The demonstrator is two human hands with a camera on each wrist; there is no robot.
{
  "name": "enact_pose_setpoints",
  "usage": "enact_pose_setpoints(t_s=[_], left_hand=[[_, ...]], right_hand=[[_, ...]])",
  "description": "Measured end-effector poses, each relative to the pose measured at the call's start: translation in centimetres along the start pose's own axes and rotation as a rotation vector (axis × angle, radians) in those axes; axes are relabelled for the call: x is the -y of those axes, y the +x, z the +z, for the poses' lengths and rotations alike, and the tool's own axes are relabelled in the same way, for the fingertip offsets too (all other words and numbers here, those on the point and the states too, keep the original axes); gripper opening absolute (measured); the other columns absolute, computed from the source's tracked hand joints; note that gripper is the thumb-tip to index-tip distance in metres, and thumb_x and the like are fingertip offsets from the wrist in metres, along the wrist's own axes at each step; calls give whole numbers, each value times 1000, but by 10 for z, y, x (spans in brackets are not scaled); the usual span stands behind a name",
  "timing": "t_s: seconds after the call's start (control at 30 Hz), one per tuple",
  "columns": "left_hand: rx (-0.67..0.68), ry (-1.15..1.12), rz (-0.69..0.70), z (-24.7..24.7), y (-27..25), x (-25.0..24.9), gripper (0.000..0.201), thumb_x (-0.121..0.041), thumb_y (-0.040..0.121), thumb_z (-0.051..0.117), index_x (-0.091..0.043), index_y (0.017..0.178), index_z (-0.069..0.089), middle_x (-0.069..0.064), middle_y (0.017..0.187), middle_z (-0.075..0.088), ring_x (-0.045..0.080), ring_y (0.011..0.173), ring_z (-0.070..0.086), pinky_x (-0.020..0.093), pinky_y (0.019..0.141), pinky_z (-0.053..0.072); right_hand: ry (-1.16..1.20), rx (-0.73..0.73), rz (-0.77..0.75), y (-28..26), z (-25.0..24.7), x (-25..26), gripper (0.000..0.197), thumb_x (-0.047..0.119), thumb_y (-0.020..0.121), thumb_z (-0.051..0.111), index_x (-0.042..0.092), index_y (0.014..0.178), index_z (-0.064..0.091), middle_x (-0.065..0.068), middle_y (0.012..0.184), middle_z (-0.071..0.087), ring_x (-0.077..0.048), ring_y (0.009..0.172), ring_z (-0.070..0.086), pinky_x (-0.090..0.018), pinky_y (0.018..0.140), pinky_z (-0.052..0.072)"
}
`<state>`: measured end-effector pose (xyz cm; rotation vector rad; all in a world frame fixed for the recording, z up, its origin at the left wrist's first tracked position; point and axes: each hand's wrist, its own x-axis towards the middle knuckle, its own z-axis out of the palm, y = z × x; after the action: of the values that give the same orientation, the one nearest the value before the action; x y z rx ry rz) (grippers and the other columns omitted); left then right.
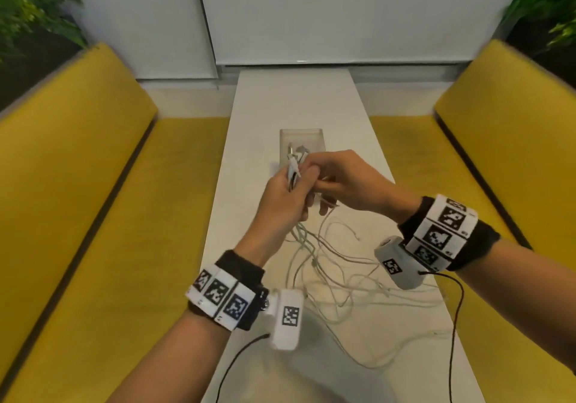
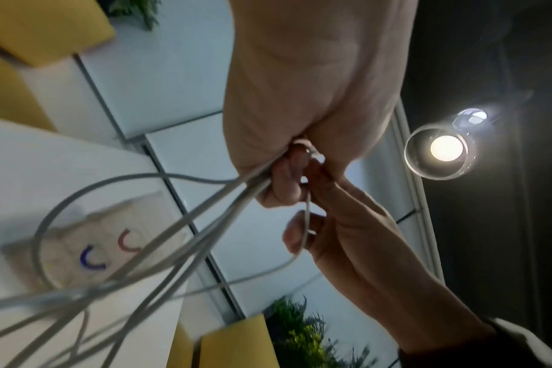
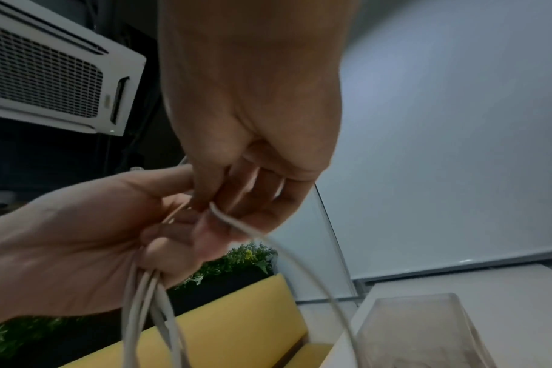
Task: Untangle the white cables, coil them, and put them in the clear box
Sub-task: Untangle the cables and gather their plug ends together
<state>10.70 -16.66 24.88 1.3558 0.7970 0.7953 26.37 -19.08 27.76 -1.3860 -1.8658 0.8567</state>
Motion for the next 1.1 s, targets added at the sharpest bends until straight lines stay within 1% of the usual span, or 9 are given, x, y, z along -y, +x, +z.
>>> enact_pose_setpoints(t_s=[0.17,0.3,0.4,0.57,0.63,0.7,0.77,0.97,1.1], left_hand=[[-185,1,36,17,-4,11,28,-43,103,45,-23,93,61,-4,60,50,9,52,46,24,48,39],[-278,-43,89,22,-4,17,33,-42,103,44,-19,88,63,-1,59,55,12,53,51,25,47,41],[-331,-79,82,17,2,19,38,-44,103,42,-16,83,60,-2,61,58,10,55,55,24,52,45],[-388,-206,178,11,11,3,45,-39,106,38,-10,71,45,3,59,40,9,54,48,21,63,48],[-382,-373,215,0,13,-17,46,-39,106,38,-15,66,40,2,55,31,12,46,41,27,53,49],[-357,-488,263,-17,13,-38,47,-41,106,37,-19,64,37,-1,55,22,11,42,23,24,37,28],[-312,-504,308,-32,13,-51,47,-41,107,35,-20,64,34,0,56,19,12,45,13,21,35,17],[-296,-480,370,-59,7,-64,48,-43,107,32,-21,64,34,0,55,18,13,45,11,24,36,14],[-207,-456,365,-69,6,-74,48,-44,107,29,-22,65,35,-3,55,22,12,46,14,27,39,13]], right_hand=[[73,-124,45,-6,13,-3,10,10,95,60,1,96,63,-13,70,72,-31,49,65,-37,47,55],[143,-180,73,-10,23,-11,19,12,93,64,-4,98,53,-17,70,71,-35,51,64,-42,49,54],[180,-116,79,-12,25,-22,36,28,90,65,-3,97,48,-15,65,69,-29,47,61,-39,46,50],[165,-78,48,-22,54,-48,33,23,103,47,-1,81,48,0,62,52,-9,54,45,-20,54,37],[76,-68,103,-34,65,-71,37,32,104,41,6,79,48,1,67,49,-10,60,43,-26,59,38],[-32,-42,160,-51,70,-100,37,37,105,35,15,77,46,1,69,49,-11,63,43,-32,64,40],[-110,-24,205,-67,64,-119,39,38,105,31,15,76,44,-5,69,50,-12,63,41,-31,66,37],[-205,-77,451,-91,11,-157,61,63,94,36,10,64,42,0,59,45,-15,56,39,-31,59,32],[-183,21,653,-110,-16,-190,16,34,92,56,19,87,59,-4,89,69,-26,92,66,-45,83,52]])
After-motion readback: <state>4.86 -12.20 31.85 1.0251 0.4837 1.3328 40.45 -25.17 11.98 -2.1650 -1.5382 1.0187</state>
